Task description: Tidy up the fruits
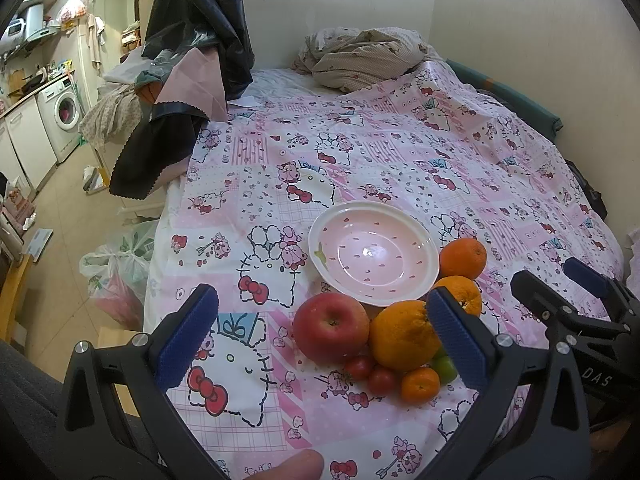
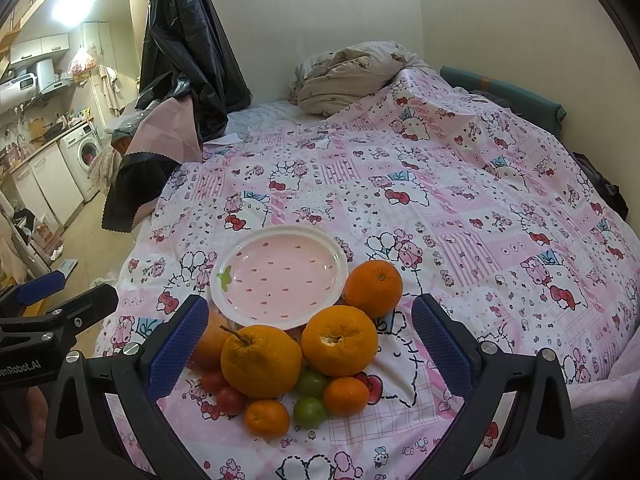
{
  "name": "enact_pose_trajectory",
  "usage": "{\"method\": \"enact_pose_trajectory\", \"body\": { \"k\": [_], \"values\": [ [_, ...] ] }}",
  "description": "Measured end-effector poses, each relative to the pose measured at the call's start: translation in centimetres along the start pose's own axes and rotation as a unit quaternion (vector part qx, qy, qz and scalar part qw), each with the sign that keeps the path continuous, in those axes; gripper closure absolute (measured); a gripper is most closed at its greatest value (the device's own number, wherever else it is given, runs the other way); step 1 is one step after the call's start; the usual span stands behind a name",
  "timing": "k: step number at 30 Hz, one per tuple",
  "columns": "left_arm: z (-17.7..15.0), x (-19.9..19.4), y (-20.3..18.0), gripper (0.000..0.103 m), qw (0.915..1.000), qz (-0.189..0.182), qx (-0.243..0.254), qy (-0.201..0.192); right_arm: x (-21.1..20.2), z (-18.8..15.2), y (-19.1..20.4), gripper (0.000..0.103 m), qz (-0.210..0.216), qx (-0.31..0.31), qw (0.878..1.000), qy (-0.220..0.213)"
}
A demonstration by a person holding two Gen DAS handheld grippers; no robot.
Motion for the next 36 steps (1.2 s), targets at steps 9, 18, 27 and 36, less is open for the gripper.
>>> {"method": "enact_pose_trajectory", "body": {
  "k": [9,18,27,36],
  "values": [
    [0.00,0.00,-0.01,0.000,1.0000,0.000,0.000,0.000,0.01,0.00,0.07,0.000,0.001,0.001,1.000,-0.001],
    [0.03,-0.02,-0.15,0.000,1.0000,-0.001,0.000,-0.001,-0.02,0.18,0.07,0.000,0.002,0.000,1.000,0.000],
    [0.02,-0.03,-0.16,0.000,1.0000,0.000,0.001,-0.001,-0.06,0.20,0.06,0.000,0.002,0.001,1.000,-0.001],
    [0.02,-0.03,-0.18,0.000,1.0000,0.000,0.001,-0.002,-0.07,0.24,0.02,0.000,0.002,0.001,1.000,-0.002]
  ]
}}
Point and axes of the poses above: each gripper's, at about its wrist camera, not at the fingertips, and x roughly the way its jaws point, y to its left, z to its top, the point moved 9 cm from there along x, roughly the way its jaws point, and after that the axes turned 4 degrees about -x, right-handed, at the moved point
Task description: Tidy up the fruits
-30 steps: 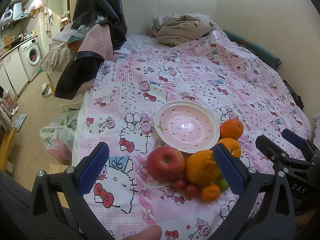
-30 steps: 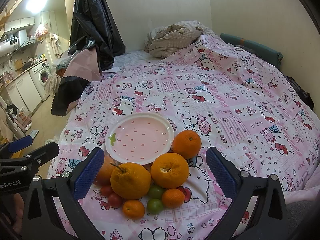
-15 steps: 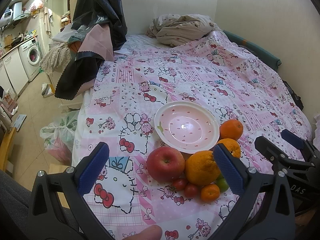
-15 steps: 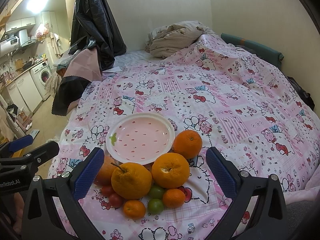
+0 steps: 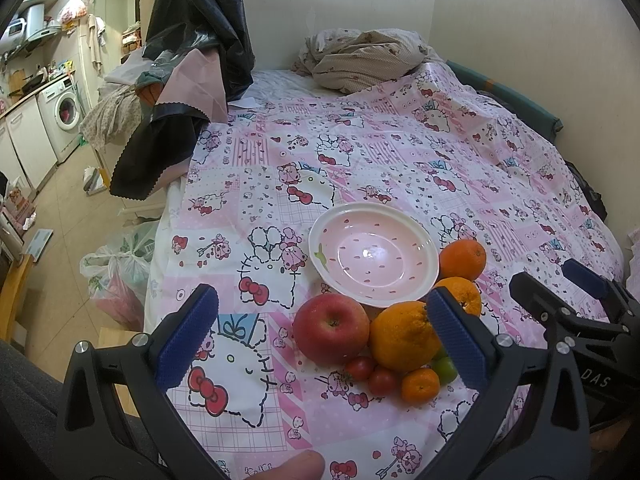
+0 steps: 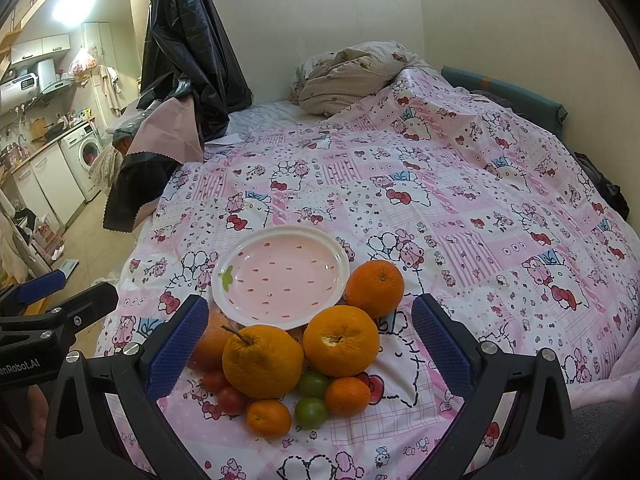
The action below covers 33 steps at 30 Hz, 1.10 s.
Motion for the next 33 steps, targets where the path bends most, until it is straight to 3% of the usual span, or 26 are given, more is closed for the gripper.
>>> {"method": "enact_pose_trajectory", "body": {
  "k": [29,33],
  "values": [
    [0.7,-0.5,0.6,0.000,1.0000,0.001,0.003,-0.006,0.3,-0.3,0.1,0.000,0.000,0.000,1.000,0.001],
    [0.4,-0.3,0.8,0.000,1.0000,0.004,-0.004,-0.002,0.3,0.0,-1.4,0.000,0.007,0.032,0.999,0.008]
  ]
}}
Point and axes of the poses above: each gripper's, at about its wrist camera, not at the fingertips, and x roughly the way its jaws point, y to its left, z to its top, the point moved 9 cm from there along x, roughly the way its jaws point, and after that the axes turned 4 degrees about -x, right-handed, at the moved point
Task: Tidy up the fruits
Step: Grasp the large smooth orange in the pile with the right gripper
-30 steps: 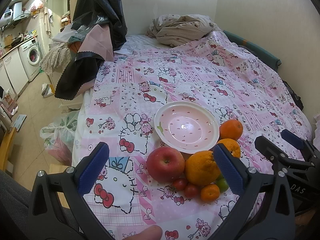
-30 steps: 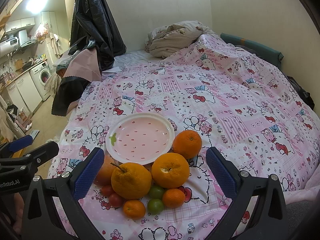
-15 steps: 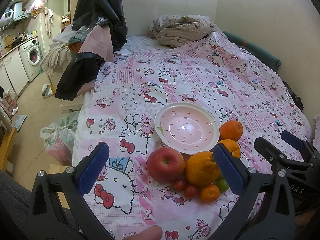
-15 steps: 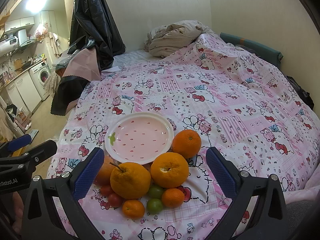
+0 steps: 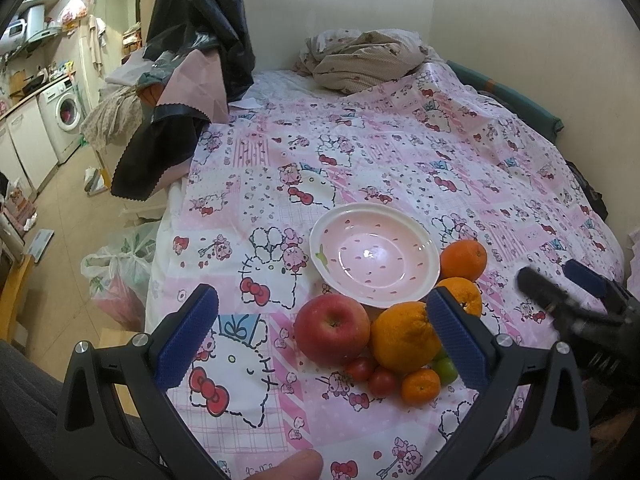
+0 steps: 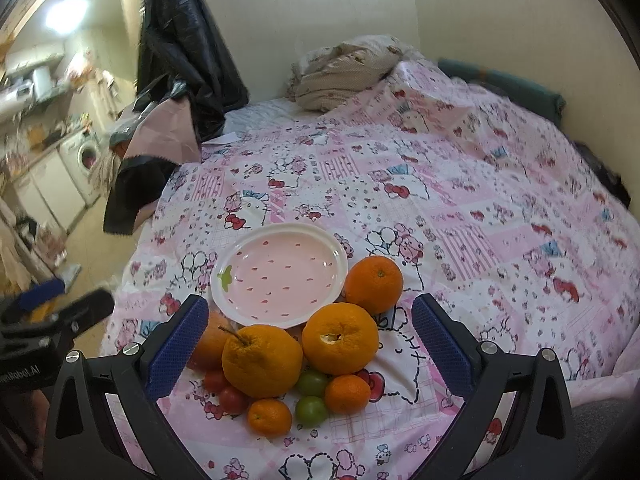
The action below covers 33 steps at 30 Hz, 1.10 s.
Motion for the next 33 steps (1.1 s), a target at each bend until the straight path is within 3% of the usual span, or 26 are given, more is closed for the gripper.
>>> {"method": "enact_pose_trajectory", "body": {
  "k": [4,7,9,12,15,21,26,28,33],
  "values": [
    [-0.2,0.4,0.6,0.000,0.9999,0.007,-0.013,0.008,0.6,0.6,-3.3,0.000,-0.027,0.047,0.998,0.020],
    [-0.2,0.6,0.9,0.000,0.9997,0.013,-0.016,0.013,3.3,-0.3,-5.9,0.000,-0.017,0.107,0.989,0.097],
    [-0.3,0.9,1.2,0.000,0.9995,0.014,-0.021,0.021,6.0,-1.9,-6.4,0.000,0.019,0.142,0.974,0.177],
    [-0.5,1.3,1.5,0.000,0.9989,0.015,-0.028,0.033,9.0,-4.4,-6.2,0.003,0.058,0.191,0.945,0.258],
    [-0.6,1.6,1.7,0.000,0.9984,0.014,-0.035,0.042,11.3,-6.6,-6.0,0.007,0.072,0.223,0.924,0.303],
    [-0.8,1.9,1.9,0.000,0.9976,0.012,-0.043,0.054,14.7,-8.2,-4.5,0.007,0.081,0.238,0.907,0.338],
    [-0.9,2.5,2.1,0.000,0.9967,0.014,-0.045,0.066,16.5,-9.5,-3.9,0.008,0.064,0.209,0.906,0.362],
    [-0.9,2.7,2.4,0.000,0.9961,0.016,-0.050,0.070,16.8,-9.7,-4.0,0.017,0.063,0.209,0.906,0.363],
    [-1.1,3.1,2.7,0.000,0.9952,0.019,-0.054,0.079,16.7,-9.4,-3.8,0.020,0.072,0.204,0.909,0.357]
  ]
}}
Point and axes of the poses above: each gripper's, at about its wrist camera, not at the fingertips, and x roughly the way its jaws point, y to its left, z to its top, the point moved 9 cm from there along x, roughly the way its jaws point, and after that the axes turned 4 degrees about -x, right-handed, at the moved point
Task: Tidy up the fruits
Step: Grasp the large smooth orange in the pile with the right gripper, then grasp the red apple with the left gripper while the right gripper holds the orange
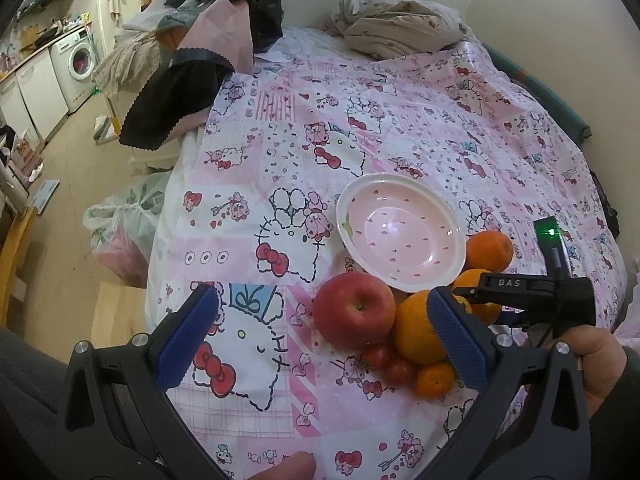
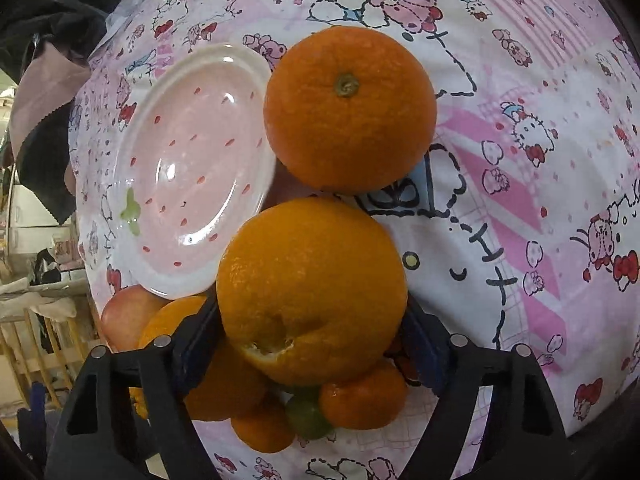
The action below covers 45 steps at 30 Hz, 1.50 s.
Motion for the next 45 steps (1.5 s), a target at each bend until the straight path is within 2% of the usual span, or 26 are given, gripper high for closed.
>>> {"method": "enact_pose_trajectory", "body": {
  "k": [4,9,11,13,16,18,19,22,25,28,30,32,36,41,45],
  "values": [
    [0.0,0.3,0.2,0.000,1.0000,0.005,0.002,0.003,-1.3,0.1,0.1,0.022,0.009,0.000,1.000,-0.016],
    [0.5,1.1,2.8,0.000,0.9988,0.019,-0.039,0.024,-4.0,-0.5,0.4,0.022,0.041,0.007,0.998,-0.037],
    [0.3,2.0,3.1,0.000,0.9972,0.012,-0.046,0.057,-5.4,-1.0,0.8,0.022,0.057,0.008,0.997,-0.046],
    [-0.1,3.3,2.9,0.001,0.9928,-0.008,-0.059,0.104,-7.3,-1.5,1.3,0.022,0.078,0.008,0.995,-0.062],
    [-0.9,5.4,1.9,0.001,0.9842,-0.017,-0.063,0.164,-9.1,-1.5,2.1,0.022,0.095,0.009,0.992,-0.082],
    [-1.5,6.6,0.3,0.002,0.9793,-0.020,-0.040,0.197,-10.2,-1.3,2.5,0.022,0.106,0.011,0.990,-0.094],
    [-2.1,7.4,-0.8,0.002,0.9757,-0.020,-0.013,0.218,-10.7,-1.3,2.7,0.022,0.109,0.011,0.989,-0.098],
    [-4.1,8.8,-3.2,0.002,0.9604,-0.021,0.064,0.270,-11.6,-1.5,2.8,0.022,0.114,0.011,0.988,-0.106],
    [-4.8,9.6,-4.1,0.003,0.9532,-0.003,0.118,0.278,-12.3,-1.6,3.1,0.022,0.123,0.012,0.986,-0.108],
    [-5.7,10.5,-4.7,0.007,0.9452,-0.001,0.145,0.292,-12.7,-1.7,3.5,0.022,0.130,0.008,0.986,-0.108],
    [-6.1,11.0,-5.3,0.019,0.9409,-0.011,0.165,0.296,-13.0,-1.7,3.9,0.022,0.128,0.001,0.986,-0.110],
    [-6.3,11.6,-5.4,0.024,0.9366,-0.008,0.188,0.295,-13.3,-1.7,4.3,0.022,0.131,-0.005,0.985,-0.114],
    [-6.3,12.6,-5.3,0.025,0.9351,0.002,0.212,0.284,-13.4,-1.6,4.3,0.022,0.132,-0.005,0.984,-0.117],
    [-5.9,12.9,-5.3,0.024,0.9385,-0.024,0.210,0.273,-13.1,-1.6,3.8,0.022,0.125,0.002,0.986,-0.111],
    [-5.7,11.9,-5.0,0.027,0.9394,-0.023,0.224,0.258,-13.0,-1.6,3.8,0.022,0.120,0.002,0.986,-0.111]
  ]
}}
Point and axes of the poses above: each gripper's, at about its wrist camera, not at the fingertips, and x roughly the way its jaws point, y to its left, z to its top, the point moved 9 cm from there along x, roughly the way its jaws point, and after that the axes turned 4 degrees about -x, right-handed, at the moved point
